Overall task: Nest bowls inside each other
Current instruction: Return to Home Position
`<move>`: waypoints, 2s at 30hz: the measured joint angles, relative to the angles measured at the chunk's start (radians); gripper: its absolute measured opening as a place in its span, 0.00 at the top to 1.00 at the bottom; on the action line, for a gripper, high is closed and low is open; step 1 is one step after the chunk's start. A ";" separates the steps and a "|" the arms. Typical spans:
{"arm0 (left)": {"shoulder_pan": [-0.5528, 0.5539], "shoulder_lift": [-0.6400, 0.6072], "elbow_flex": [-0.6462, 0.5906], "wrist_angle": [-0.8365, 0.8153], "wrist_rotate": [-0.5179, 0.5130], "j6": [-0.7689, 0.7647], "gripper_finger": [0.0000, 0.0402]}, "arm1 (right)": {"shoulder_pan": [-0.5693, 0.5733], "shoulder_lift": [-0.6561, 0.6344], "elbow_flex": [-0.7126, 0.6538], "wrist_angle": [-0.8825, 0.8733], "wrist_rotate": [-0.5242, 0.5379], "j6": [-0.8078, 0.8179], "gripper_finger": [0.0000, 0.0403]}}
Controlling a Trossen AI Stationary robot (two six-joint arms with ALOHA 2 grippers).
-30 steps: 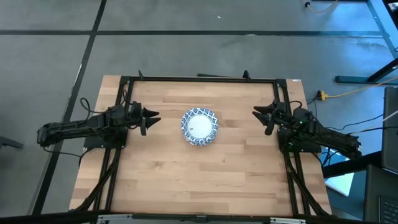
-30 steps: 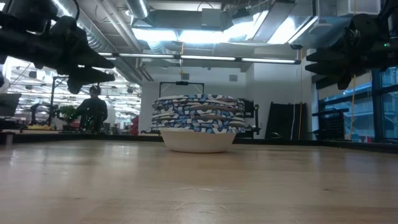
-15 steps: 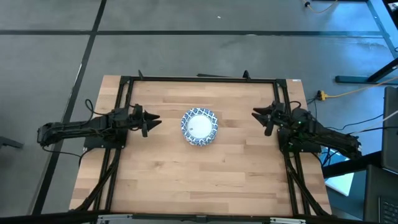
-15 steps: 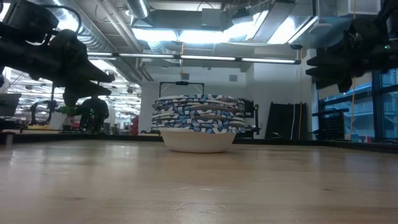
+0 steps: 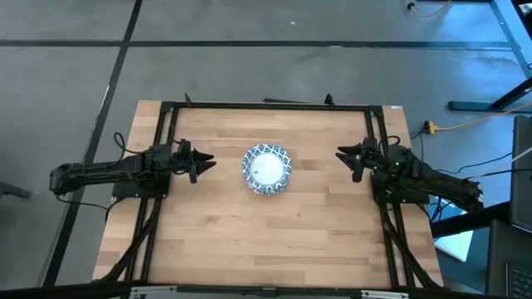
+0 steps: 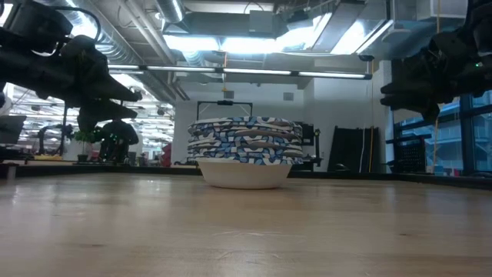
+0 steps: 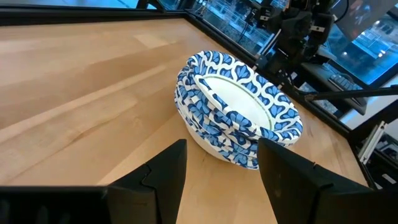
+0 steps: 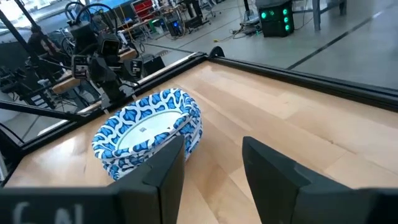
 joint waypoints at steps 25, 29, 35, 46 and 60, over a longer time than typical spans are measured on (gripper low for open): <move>0.000 0.000 0.000 0.000 0.000 0.008 0.53 | 0.000 0.000 0.000 -0.014 0.000 -0.028 0.60; 0.000 0.000 0.000 0.000 0.000 0.008 0.53 | 0.000 0.000 0.000 -0.014 0.000 -0.031 0.60; 0.000 0.000 0.000 0.000 0.000 0.008 0.53 | 0.000 0.000 0.000 -0.014 0.000 -0.031 0.60; 0.000 0.000 0.000 0.000 0.000 0.008 0.53 | 0.000 0.000 0.000 -0.015 0.000 -0.031 0.60; 0.000 0.000 0.000 0.000 0.000 0.008 0.53 | 0.000 0.000 0.000 -0.014 0.000 -0.031 0.60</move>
